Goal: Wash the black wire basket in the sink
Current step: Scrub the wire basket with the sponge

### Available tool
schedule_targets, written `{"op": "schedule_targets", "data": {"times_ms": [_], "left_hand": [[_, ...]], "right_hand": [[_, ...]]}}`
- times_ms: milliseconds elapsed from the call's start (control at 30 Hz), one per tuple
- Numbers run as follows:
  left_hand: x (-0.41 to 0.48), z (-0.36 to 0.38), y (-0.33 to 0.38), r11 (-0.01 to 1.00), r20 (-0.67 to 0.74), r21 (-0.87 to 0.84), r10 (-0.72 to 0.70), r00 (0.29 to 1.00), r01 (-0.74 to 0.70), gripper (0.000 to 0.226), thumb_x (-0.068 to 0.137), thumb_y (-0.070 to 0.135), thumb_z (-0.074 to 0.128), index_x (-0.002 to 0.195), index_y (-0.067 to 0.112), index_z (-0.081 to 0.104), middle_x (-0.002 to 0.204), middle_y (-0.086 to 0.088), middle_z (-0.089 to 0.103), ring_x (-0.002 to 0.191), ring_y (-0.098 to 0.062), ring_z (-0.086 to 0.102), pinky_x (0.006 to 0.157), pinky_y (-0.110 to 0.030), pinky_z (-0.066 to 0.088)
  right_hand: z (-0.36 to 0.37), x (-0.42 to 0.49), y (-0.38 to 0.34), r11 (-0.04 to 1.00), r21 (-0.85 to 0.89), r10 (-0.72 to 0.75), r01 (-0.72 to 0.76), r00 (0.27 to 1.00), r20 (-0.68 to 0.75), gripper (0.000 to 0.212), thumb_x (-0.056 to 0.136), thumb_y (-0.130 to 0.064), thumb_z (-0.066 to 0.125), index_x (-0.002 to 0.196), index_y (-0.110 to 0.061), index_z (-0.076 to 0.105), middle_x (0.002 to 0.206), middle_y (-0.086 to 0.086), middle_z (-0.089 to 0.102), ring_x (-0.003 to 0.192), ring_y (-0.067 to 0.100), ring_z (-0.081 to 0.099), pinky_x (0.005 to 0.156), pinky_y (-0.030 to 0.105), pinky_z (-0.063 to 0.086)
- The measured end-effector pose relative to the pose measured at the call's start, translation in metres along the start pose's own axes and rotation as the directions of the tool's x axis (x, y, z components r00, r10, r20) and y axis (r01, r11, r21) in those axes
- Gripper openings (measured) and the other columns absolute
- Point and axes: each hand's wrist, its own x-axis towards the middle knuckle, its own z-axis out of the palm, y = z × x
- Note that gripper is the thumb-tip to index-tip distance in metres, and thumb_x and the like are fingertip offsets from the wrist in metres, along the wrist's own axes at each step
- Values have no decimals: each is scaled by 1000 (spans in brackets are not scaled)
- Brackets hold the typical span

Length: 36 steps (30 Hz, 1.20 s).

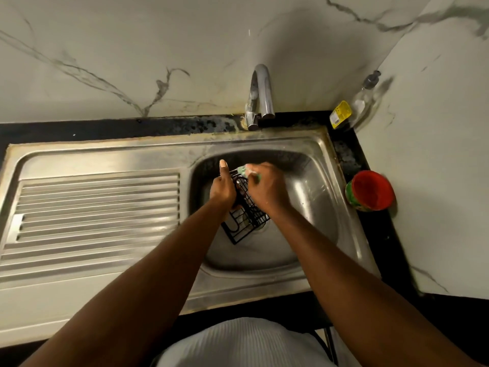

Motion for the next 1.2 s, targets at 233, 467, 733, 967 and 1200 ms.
{"op": "schedule_targets", "data": {"times_ms": [233,467,733,967,1200], "left_hand": [[0,2,-14,996,-223,-87,9,975,-29,110,76,97,9,115,16,71,115,-13,72,102,-31,69,98,-54,55],[-9,7,-2,996,-241,32,85,967,-80,79,103,71,19,111,8,67,120,-15,67,108,-34,64,95,-44,51],[1,1,-8,986,-292,101,154,944,-129,71,105,66,24,80,9,58,104,-21,70,89,-33,66,74,-38,46],[5,1,-10,986,-266,101,152,952,-129,65,106,65,28,81,15,61,93,-9,65,80,-22,61,75,-35,42],[4,10,-7,986,-285,129,141,948,-107,66,105,66,27,77,13,55,90,-10,63,74,-20,56,68,-35,42]], "right_hand": [[-2,14,-12,918,-112,-337,380,897,285,27,97,-9,62,122,-9,73,98,4,62,87,18,61,73,31,55],[-2,29,-1,967,-113,-208,226,966,153,22,98,-10,62,116,-9,75,103,5,68,91,17,66,75,23,54],[-1,33,20,984,-157,97,-85,992,75,17,95,-6,65,105,-11,78,101,6,77,93,19,72,73,20,49],[1,-11,-8,952,-55,-294,302,948,120,25,97,-11,59,116,-12,76,103,5,68,89,14,64,74,22,53],[-21,8,40,996,-93,-15,16,1000,15,23,96,-8,64,114,-11,77,108,8,75,97,20,71,86,28,57]]}}
